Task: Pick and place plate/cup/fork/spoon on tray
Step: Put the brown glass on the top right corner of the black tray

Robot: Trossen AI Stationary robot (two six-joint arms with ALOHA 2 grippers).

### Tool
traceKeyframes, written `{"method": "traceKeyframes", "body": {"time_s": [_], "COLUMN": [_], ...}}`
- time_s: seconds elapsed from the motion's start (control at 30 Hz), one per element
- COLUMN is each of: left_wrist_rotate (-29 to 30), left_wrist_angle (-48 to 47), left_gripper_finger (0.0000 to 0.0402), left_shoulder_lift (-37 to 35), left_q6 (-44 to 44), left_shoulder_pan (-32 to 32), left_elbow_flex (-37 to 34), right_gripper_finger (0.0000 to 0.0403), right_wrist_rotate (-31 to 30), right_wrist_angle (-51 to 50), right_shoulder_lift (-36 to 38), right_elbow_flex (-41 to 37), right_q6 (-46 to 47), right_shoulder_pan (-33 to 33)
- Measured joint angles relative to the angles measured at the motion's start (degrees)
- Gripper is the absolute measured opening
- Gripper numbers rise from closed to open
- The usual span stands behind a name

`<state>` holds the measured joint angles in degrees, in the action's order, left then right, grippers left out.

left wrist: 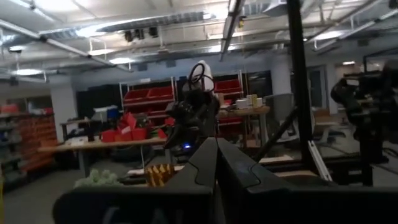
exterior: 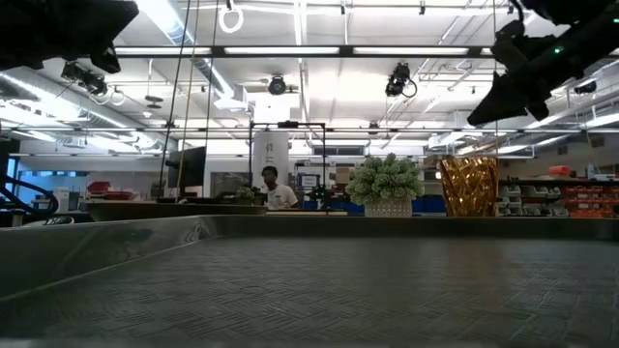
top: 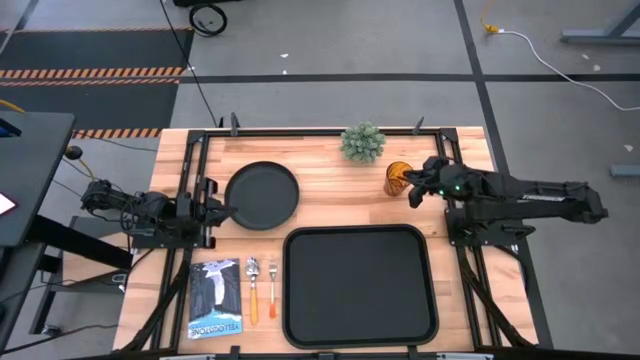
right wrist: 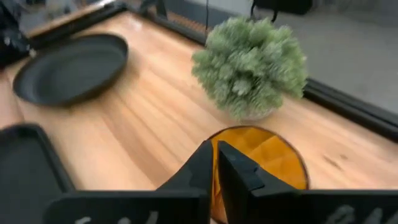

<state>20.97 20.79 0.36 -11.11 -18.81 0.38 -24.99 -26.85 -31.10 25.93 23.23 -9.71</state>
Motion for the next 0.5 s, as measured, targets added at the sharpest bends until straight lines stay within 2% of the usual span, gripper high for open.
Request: {"method": "traceKeyframes", "body": {"time_s": [0.13, 0.23, 0.37, 0.5], "left_wrist_rotate": [1.1, 7.0, 10.3, 10.4], "left_wrist_angle": [0.1, 1.8, 0.3, -1.7], "left_gripper_finger": [0.0011, 0.0017, 0.0052, 0.0092], "left_shoulder_lift": [0.0, 0.0, 0.0, 0.0], "left_q6": [-0.2, 1.7, 4.9, 9.1], "left_shoulder_pan": [0.0, 0.7, 2.2, 3.4], "left_elbow_flex": [0.0, 0.0, 0.0, 0.0], "right_gripper_finger": [0.0062, 0.0088, 0.0115, 0.0118], "right_wrist_rotate": [4.2, 6.3, 8.2, 13.3], "right_wrist_angle": [-0.5, -2.0, -8.7, -14.4], "right_shoulder_lift": [-5.6, -10.5, -17.5, -23.6], "right_elbow_flex": [3.1, 6.9, 13.2, 18.9], "right_q6": [0.2, -1.0, -4.9, -9.6], "right_shoulder_pan": [-2.7, -4.6, -8.8, -13.8]}}
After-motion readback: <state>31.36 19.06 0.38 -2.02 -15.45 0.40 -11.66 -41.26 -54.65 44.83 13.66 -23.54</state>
